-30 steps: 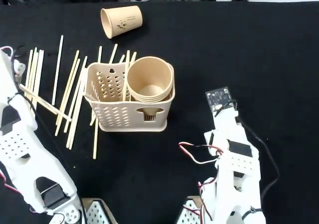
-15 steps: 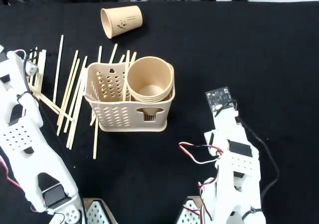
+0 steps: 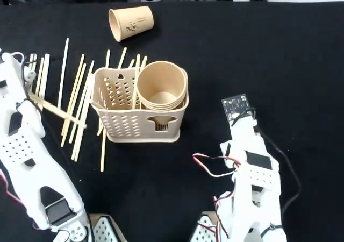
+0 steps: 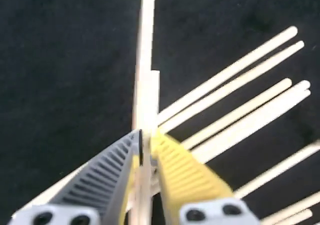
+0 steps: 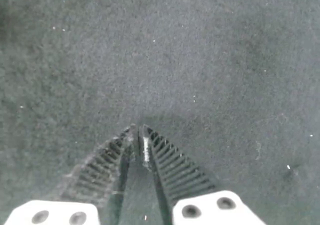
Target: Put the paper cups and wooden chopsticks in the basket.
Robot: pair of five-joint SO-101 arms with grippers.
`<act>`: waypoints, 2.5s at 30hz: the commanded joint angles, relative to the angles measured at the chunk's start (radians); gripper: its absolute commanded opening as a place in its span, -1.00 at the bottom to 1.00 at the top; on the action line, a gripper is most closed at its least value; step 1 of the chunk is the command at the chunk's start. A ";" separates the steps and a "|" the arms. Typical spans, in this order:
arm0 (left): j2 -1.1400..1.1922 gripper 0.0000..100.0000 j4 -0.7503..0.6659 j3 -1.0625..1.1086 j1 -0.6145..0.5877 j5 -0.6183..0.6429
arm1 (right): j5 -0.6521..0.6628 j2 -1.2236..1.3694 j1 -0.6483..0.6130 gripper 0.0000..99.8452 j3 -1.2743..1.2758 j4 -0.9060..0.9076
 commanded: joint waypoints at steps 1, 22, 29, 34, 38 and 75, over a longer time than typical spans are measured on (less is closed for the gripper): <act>-0.006 -0.94 0.149 -0.151 0.010 -0.011 | 0.011 -0.016 -0.011 -0.98 -0.002 -0.015; 0.292 -0.45 0.354 -0.495 -0.010 -0.063 | 0.011 -0.018 -0.011 -0.98 -0.002 -0.012; 0.382 -0.84 0.331 -0.553 -0.025 -0.092 | 0.011 -0.018 -0.011 -0.98 -0.002 -0.012; 0.393 -0.95 0.427 -0.670 -0.022 -0.097 | 0.011 -0.018 -0.011 -0.98 -0.002 -0.012; 0.390 -0.94 0.522 -0.802 -0.008 -0.098 | 0.011 -0.018 -0.011 -0.98 -0.002 -0.014; -1.266 -0.94 0.302 0.125 0.341 -0.361 | 0.011 -0.018 -0.011 -0.98 -0.002 -0.017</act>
